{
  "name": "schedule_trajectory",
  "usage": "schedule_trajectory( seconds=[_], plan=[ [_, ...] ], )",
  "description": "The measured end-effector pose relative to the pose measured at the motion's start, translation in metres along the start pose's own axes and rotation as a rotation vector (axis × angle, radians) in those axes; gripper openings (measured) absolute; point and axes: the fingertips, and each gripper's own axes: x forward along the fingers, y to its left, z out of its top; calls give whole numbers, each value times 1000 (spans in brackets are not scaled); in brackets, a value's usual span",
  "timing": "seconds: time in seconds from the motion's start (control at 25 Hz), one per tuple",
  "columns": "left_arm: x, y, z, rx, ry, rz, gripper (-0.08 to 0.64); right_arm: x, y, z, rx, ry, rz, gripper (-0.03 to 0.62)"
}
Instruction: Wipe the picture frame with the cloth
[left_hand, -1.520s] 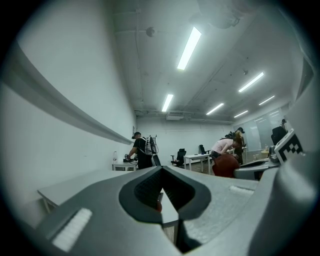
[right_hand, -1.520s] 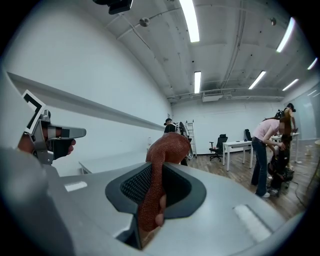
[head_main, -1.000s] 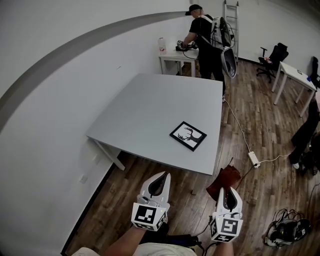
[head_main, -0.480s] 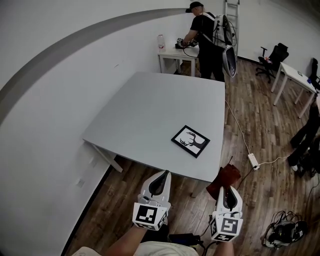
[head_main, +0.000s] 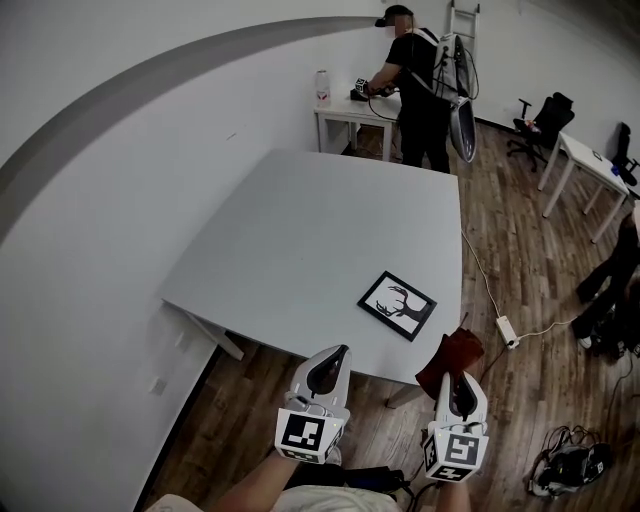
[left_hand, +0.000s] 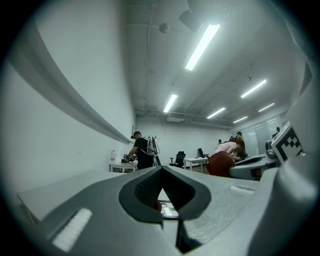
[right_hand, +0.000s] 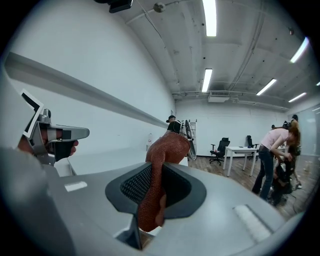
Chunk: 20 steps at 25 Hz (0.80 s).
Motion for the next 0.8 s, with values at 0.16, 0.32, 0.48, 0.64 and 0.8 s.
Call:
schedule_trajectory(
  seconds=[0.16,0.32,0.48,0.64,0.8],
  plan=[
    [12,27,-2,-19,-1,-25,1,20,17,6,-10,7,-24,91],
    [22,41,2,-38,-12,-47,1,31,27,10,-21,17,-42,91],
    [29,50,-3,-49,-13,-61,1,39,33,12,-32,23,-53,91],
    [35,55,-2,-56,-18,-67,1,45,36,16,-43,24,-57,91],
    [45,61,-4,-43,-19,-62,1,56,37,16,-39,18,-54,91]
  ],
)
